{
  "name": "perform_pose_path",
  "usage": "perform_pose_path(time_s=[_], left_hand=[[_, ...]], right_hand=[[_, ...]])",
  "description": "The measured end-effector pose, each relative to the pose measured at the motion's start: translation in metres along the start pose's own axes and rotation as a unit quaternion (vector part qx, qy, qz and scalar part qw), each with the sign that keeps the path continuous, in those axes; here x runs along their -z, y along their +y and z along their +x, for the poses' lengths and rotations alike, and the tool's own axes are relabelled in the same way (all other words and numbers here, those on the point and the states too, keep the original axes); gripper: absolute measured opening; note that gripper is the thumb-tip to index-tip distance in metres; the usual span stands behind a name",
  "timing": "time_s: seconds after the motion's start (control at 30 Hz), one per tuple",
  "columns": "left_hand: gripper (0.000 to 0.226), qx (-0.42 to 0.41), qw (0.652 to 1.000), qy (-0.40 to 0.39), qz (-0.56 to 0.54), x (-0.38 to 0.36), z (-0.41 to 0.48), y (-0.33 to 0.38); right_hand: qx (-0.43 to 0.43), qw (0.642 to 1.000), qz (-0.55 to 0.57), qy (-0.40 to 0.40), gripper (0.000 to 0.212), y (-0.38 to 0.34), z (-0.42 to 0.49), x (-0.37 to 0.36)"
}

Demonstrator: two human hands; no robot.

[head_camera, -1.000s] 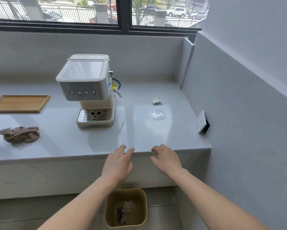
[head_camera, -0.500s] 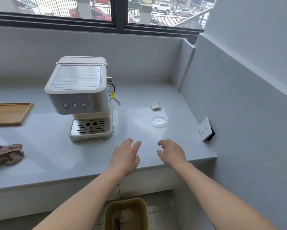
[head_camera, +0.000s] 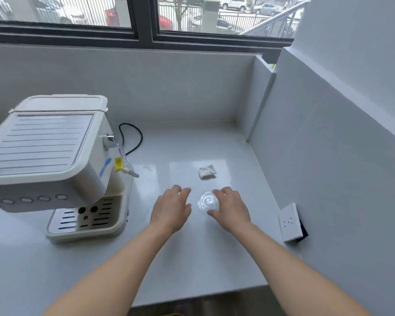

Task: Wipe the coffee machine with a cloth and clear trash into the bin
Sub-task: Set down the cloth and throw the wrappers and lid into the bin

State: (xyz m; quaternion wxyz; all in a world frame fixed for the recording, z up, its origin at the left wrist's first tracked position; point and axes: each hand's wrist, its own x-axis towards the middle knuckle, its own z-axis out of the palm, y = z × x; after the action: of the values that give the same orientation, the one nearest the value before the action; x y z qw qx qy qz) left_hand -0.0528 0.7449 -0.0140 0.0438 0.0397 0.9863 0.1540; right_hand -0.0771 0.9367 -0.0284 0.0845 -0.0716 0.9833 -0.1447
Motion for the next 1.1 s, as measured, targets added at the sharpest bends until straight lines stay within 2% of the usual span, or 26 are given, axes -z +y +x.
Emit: perform_pose_path(time_s=[0.2,0.43,0.57,0.7,0.87,1.0,1.1], left_hand=[[0.045,0.020,1.000,-0.003,-0.017,-0.007,0.086,0.015],[0.052,-0.009,0.999,-0.047,0.001,-0.023,0.143,0.028],[0.032,-0.034,0.997,-0.038,0.050,-0.031,0.164,0.036],[0.027,-0.029,0.999,-0.027,0.012,-0.036,0.163,0.032],[0.020,0.007,0.999,0.008,-0.036,-0.030,0.138,0.008],[0.016,0.024,0.999,0.033,-0.034,-0.023,0.109,-0.013],[0.016,0.040,0.997,0.045,-0.049,-0.022,0.087,-0.023]], right_hand=[[0.056,0.996,-0.030,-0.063,0.080,0.011,0.045,-0.009],[0.103,0.993,-0.045,-0.032,0.047,0.020,0.058,-0.017],[0.113,0.993,-0.021,-0.030,0.047,0.030,0.057,-0.020],[0.108,0.994,0.018,-0.016,0.056,0.036,0.052,-0.020],[0.104,0.994,0.033,-0.008,0.056,0.034,0.047,-0.015],[0.093,0.995,0.044,-0.010,0.062,0.028,0.042,-0.011],[0.059,0.995,0.082,-0.021,0.058,0.020,0.036,-0.013]])
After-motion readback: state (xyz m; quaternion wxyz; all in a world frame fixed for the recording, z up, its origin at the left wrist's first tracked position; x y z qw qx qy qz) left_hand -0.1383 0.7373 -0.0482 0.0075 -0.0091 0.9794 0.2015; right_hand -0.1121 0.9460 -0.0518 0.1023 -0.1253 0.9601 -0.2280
